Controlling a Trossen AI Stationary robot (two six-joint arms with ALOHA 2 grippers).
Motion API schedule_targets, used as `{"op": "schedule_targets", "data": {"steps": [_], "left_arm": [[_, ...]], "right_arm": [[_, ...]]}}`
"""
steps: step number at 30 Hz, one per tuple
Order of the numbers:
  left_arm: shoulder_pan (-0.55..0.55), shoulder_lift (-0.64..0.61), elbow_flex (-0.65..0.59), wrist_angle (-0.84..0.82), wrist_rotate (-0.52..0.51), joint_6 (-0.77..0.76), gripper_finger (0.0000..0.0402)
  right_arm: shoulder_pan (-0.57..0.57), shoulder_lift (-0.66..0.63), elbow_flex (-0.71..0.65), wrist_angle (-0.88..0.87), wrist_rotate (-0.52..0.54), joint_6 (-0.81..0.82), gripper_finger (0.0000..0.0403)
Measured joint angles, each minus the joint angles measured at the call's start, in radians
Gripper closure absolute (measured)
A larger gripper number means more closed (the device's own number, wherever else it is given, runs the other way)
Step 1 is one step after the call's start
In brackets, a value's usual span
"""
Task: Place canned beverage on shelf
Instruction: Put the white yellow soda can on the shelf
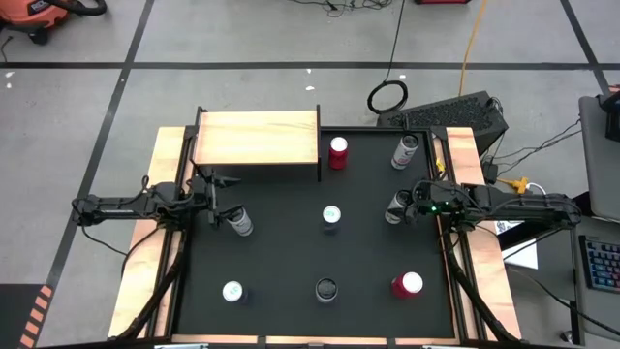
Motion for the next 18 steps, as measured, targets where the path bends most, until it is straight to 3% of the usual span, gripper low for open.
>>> {"op": "schedule_targets", "data": {"steps": [18], "left_arm": [[0.000, 0.000, 0.000, 0.000, 0.000, 0.000, 0.0013]], "right_arm": [[0.000, 0.000, 0.000, 0.008, -0.001, -0.002, 0.0009]]}}
